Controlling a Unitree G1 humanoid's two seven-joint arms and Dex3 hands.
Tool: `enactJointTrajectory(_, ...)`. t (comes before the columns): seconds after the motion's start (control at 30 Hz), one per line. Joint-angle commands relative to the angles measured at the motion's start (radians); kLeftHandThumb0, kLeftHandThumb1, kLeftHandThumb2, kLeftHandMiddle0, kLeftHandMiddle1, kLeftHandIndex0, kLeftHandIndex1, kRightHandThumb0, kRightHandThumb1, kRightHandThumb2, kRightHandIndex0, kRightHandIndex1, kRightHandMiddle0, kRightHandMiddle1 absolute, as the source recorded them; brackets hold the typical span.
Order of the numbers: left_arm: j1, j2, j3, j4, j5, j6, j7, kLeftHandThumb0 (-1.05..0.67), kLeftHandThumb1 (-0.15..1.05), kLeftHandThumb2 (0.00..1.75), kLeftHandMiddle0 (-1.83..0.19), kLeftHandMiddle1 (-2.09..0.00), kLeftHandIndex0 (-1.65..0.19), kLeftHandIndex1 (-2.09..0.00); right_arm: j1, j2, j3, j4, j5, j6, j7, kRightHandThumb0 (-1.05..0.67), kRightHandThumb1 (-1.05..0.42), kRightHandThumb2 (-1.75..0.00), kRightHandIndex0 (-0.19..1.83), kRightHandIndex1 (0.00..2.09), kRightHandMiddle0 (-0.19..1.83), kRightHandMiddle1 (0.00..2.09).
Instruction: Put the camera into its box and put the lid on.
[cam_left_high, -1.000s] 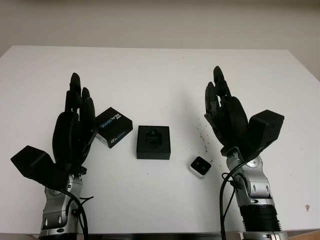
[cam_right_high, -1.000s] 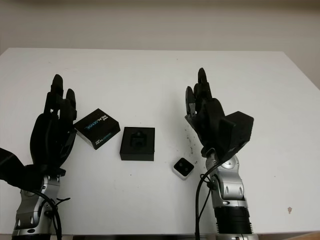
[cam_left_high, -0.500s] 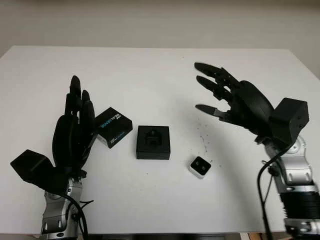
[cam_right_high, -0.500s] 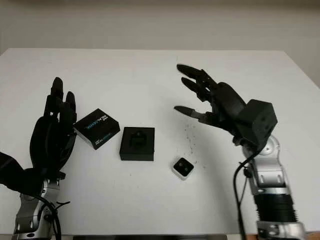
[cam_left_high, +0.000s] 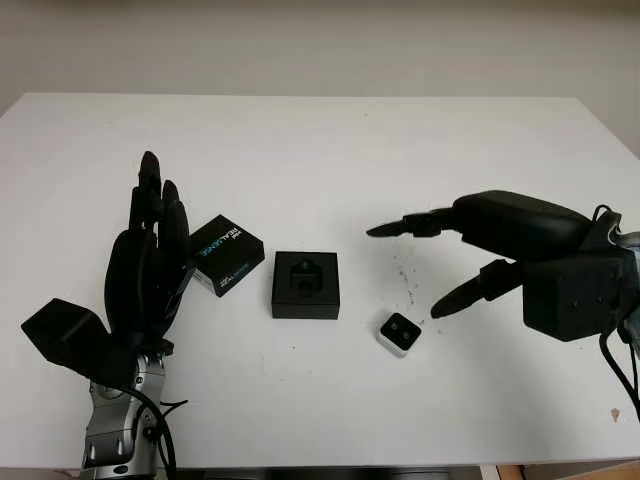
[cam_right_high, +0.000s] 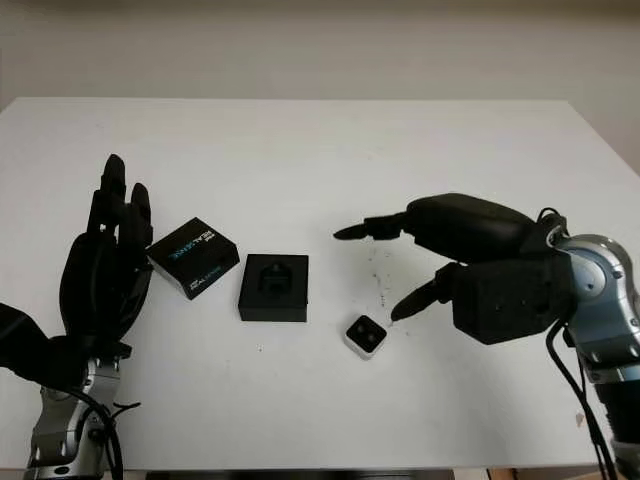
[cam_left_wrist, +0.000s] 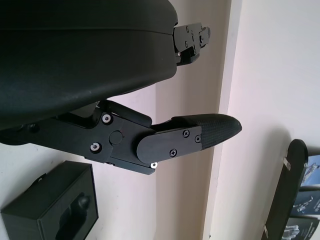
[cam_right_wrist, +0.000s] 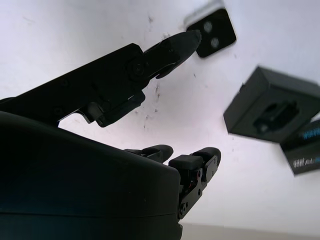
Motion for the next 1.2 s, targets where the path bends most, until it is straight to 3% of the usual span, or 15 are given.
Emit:
enactJointTrajectory(0.0, -0.005, 0.002, -0.007, -0.019, 0.005, -0.002, -0.002, -0.65, 1.05, 0.58, 0.16, -0.05, 0.16, -0.04, 0.016, -0.028, 0.005, -0.032, 0.008, -0.019, 0.019, -0.44, -0.75, -0.05, 0.39, 0.07, 0.37, 0.09)
enactJointTrajectory(0.4, 0.001, 0.004, -0.007, -0.027, 0.006, 0.001, -0.001, -0.64, 1.05, 0.57, 0.16, -0.05, 0.15, -0.05, 0.066, -0.013, 0.025, -0.036, -0.009, -0.123, -0.011, -0.5, -0.71, -0.05, 0.45, 0.1, 0.42, 0.09)
enactJointTrajectory(0.67, 0.001, -0.001, -0.008, -0.025, 0.005, 0.001, -0.004, -0.64, 1.05, 0.58, 0.16, -0.05, 0.16, -0.05, 0.105, 0.006, 0.038, -0.014, -0.069, -0.165, -0.103, -0.4, -0.7, -0.05, 0.49, 0.11, 0.5, 0.15)
enactJointTrajectory(0.7, 0.0, -0.002, -0.009, -0.027, 0.006, 0.002, -0.002, -0.64, 1.05, 0.58, 0.16, -0.05, 0.16, -0.05, 0.109, 0.011, 0.041, -0.004, -0.083, -0.182, -0.123, -0.4, -0.7, -0.05, 0.49, 0.13, 0.49, 0.23)
enactJointTrajectory(0.73, 0.001, -0.002, -0.01, -0.029, 0.007, 0.003, -0.001, -0.64, 1.05, 0.58, 0.15, -0.06, 0.15, -0.05, 0.111, 0.014, 0.045, 0.004, -0.094, -0.19, -0.135, -0.39, -0.71, -0.05, 0.49, 0.18, 0.33, 0.58)
enactJointTrajectory(0.77, 0.002, -0.002, -0.01, -0.03, 0.008, 0.002, 0.0, -0.64, 1.05, 0.58, 0.15, -0.06, 0.15, -0.06, 0.112, 0.016, 0.048, 0.012, -0.102, -0.199, -0.146, -0.39, -0.72, -0.05, 0.47, 0.23, 0.22, 0.81)
enactJointTrajectory(0.83, 0.003, 0.0, -0.01, -0.029, 0.009, 0.0, -0.001, -0.64, 1.05, 0.58, 0.15, -0.06, 0.15, -0.05, 0.113, 0.019, 0.057, 0.027, -0.115, -0.208, -0.157, -0.37, -0.74, -0.05, 0.32, 0.54, 0.09, 1.05)
enactJointTrajectory(0.97, 0.007, -0.002, -0.011, -0.033, 0.009, -0.001, 0.001, -0.64, 1.05, 0.57, 0.15, -0.06, 0.15, -0.05, 0.114, 0.021, 0.069, 0.052, -0.14, -0.225, -0.176, -0.36, -0.74, -0.05, 0.12, 0.9, 0.04, 1.13)
enactJointTrajectory(1.17, 0.005, -0.007, -0.013, -0.03, 0.004, -0.001, 0.001, -0.64, 1.05, 0.57, 0.15, -0.05, 0.16, -0.05, 0.111, 0.024, 0.081, 0.094, -0.149, -0.256, -0.204, -0.38, -0.75, -0.05, 0.07, 1.01, 0.01, 1.16)
